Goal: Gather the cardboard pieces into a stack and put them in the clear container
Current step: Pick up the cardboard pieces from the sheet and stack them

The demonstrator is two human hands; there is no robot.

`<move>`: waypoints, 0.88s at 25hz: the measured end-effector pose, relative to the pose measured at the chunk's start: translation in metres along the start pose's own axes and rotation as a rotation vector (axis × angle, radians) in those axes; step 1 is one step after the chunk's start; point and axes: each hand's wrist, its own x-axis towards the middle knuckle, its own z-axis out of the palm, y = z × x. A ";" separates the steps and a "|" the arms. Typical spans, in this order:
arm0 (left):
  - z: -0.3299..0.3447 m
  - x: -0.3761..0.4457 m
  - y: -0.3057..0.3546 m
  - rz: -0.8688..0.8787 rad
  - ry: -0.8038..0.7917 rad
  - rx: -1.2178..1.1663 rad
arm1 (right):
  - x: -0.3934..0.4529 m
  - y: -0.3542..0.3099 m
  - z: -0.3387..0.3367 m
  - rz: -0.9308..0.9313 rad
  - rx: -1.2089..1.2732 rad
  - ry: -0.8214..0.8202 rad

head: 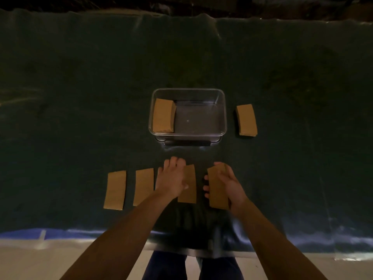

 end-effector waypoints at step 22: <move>-0.051 -0.020 -0.101 -0.095 -0.196 0.005 | -0.008 0.006 0.056 0.039 -0.107 -0.006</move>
